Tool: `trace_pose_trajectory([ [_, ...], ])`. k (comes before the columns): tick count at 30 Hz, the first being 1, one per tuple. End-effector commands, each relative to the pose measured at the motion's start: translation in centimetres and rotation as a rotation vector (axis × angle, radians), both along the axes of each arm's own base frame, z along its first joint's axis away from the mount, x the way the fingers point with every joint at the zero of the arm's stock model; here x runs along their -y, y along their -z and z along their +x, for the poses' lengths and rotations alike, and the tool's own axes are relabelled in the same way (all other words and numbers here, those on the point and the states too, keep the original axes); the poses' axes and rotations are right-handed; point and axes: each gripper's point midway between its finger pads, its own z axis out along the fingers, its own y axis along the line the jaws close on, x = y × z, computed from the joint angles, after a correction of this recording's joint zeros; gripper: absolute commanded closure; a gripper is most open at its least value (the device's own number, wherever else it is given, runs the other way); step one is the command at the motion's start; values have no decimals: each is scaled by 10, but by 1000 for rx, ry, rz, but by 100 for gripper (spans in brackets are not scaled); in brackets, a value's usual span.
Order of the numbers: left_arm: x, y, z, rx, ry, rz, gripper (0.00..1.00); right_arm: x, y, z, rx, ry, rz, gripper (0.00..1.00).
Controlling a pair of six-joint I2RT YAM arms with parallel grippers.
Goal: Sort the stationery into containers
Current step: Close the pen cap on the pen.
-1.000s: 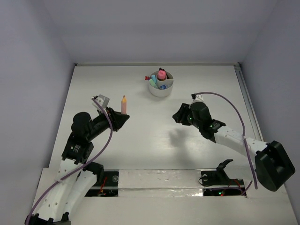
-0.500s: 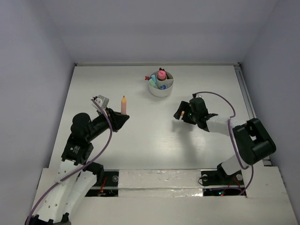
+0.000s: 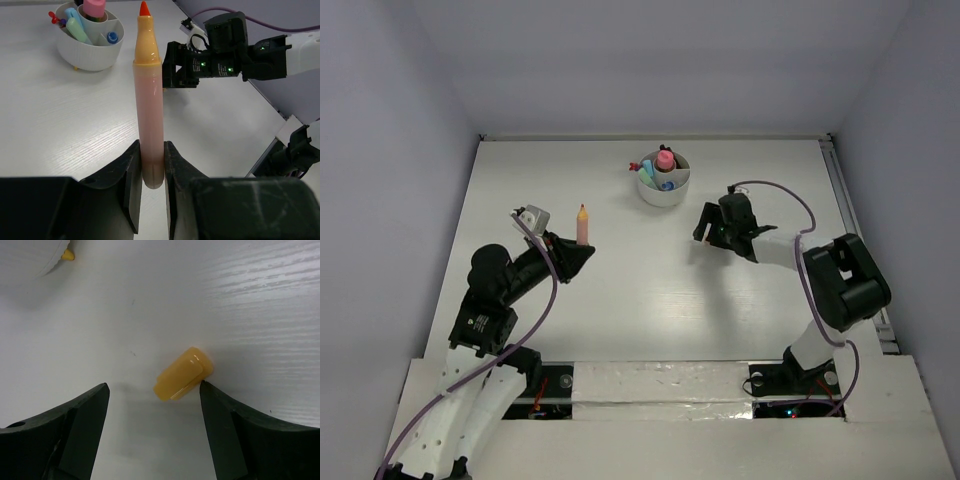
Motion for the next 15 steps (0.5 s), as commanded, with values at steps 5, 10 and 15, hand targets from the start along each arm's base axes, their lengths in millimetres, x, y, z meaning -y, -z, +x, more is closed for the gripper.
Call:
trace_pose_trajectory([
  [5, -2, -12, 1, 58, -7, -16, 100, 13, -1, 15, -43, -40, -163, 27],
  [10, -2, -14, 0, 67, -9, -17, 100, 15, 8, 13, -104, -70, -214, 38],
  [15, -3, -14, 0, 70, -10, -18, 100, 19, 10, 15, -132, -88, -263, 46],
])
